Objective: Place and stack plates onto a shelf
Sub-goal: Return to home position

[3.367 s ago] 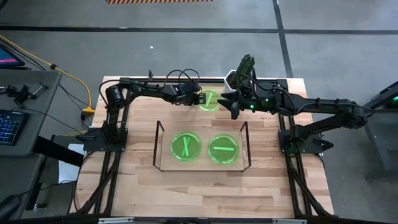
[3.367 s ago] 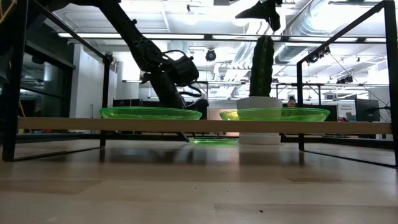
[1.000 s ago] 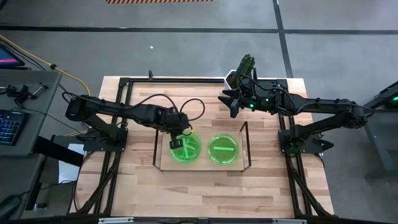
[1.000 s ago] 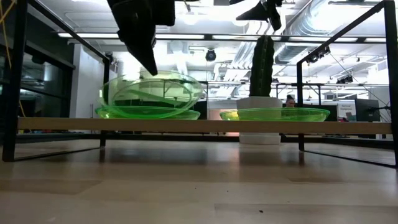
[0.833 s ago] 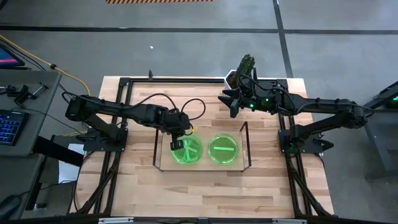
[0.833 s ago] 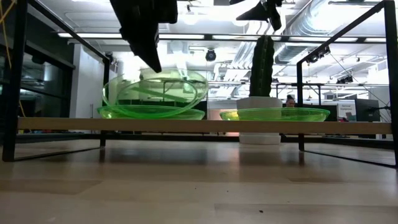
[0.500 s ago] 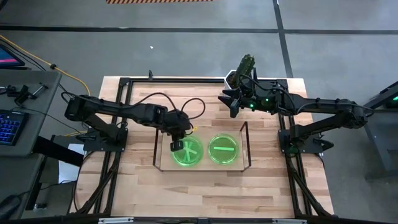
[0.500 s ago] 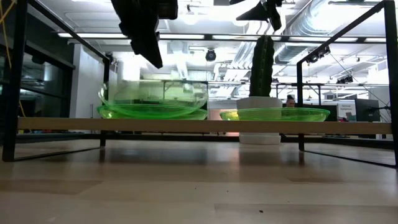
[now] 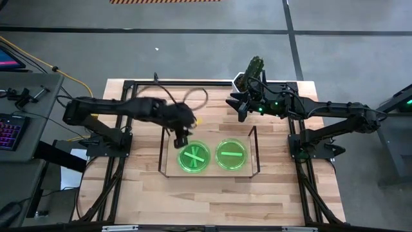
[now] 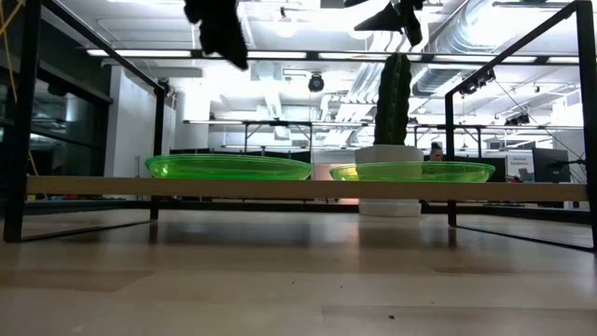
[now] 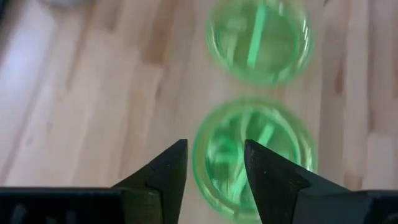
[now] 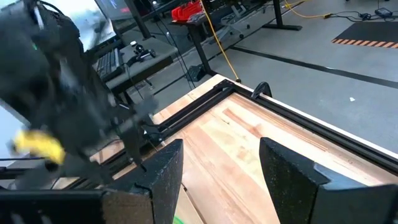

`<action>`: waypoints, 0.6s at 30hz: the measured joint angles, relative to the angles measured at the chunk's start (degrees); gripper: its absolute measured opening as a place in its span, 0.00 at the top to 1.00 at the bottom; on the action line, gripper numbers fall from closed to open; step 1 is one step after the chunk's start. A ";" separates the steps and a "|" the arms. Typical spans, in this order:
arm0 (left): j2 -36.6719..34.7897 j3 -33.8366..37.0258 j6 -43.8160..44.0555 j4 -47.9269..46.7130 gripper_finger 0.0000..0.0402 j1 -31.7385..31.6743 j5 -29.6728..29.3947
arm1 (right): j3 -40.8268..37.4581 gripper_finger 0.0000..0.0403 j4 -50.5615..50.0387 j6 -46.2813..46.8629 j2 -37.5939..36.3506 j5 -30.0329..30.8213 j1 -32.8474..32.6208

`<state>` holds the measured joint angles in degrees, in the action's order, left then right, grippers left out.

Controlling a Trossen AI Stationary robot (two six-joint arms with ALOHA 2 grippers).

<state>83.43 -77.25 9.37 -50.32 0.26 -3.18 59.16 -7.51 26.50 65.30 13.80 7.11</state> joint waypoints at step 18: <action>-35.15 24.46 10.48 43.78 0.64 -4.73 -2.19 | 0.00 0.52 0.00 0.02 0.00 -0.02 0.00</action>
<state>48.28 -52.79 19.86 -6.54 -4.47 -5.37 59.16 -7.51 26.52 65.30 13.78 7.11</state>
